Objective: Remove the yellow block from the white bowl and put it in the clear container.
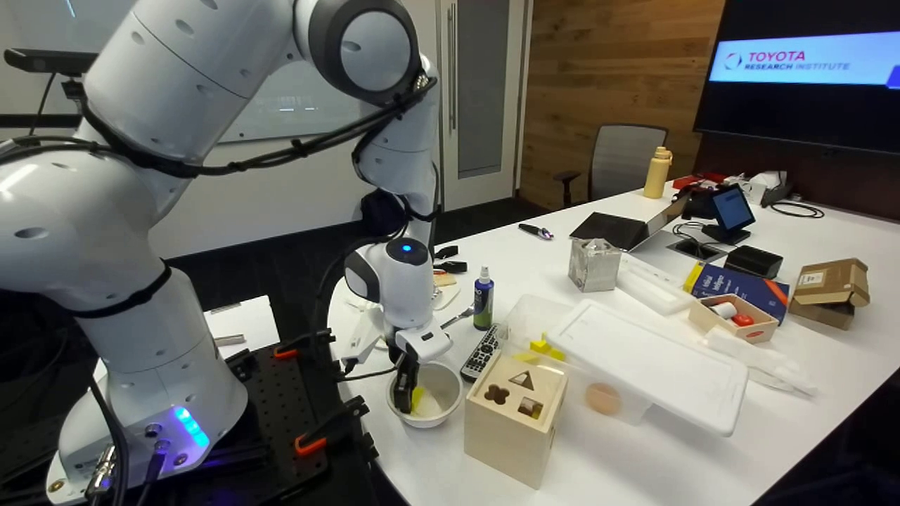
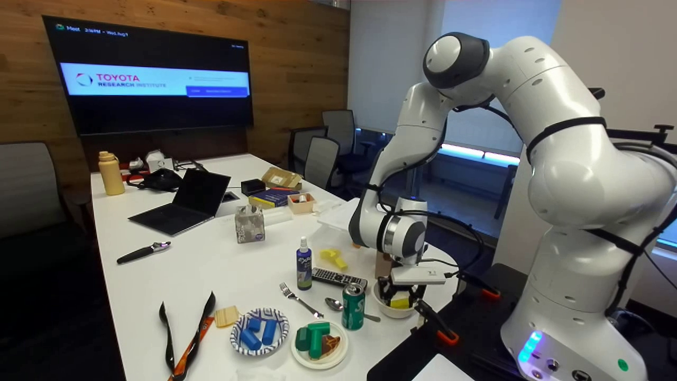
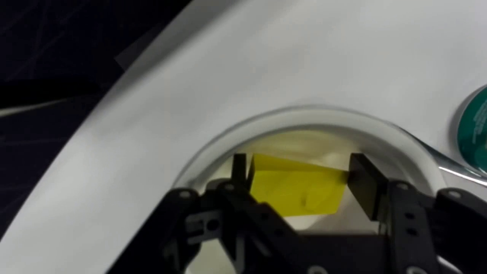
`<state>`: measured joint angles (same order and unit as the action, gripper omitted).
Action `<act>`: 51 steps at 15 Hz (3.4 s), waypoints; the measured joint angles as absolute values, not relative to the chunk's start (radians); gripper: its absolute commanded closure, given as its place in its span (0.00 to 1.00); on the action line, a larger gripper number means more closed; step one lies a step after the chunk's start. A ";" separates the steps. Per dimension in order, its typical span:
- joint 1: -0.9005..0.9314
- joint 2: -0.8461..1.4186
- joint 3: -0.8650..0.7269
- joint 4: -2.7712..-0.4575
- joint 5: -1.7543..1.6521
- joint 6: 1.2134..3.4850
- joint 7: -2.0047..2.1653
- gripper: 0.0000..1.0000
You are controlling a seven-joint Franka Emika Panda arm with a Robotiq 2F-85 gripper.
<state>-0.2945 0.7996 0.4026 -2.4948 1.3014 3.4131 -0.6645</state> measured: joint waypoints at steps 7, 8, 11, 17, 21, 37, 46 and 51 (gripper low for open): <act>-0.034 0.567 0.257 -2.561 1.317 3.467 -0.660 0.57; -0.014 0.533 0.235 -2.553 1.304 3.467 -0.680 0.57; -0.010 0.460 0.208 -2.503 1.242 3.466 -0.728 0.57; -0.031 0.458 0.133 -2.334 0.965 3.447 -0.684 0.57; -0.129 0.531 0.198 -2.246 0.868 3.430 -0.678 0.57; -0.296 0.770 0.334 -2.120 0.796 3.428 -0.679 0.00; -0.358 0.635 0.433 -2.202 0.814 3.428 -0.682 0.00; -0.355 0.477 0.416 -2.329 0.885 3.379 -0.682 0.00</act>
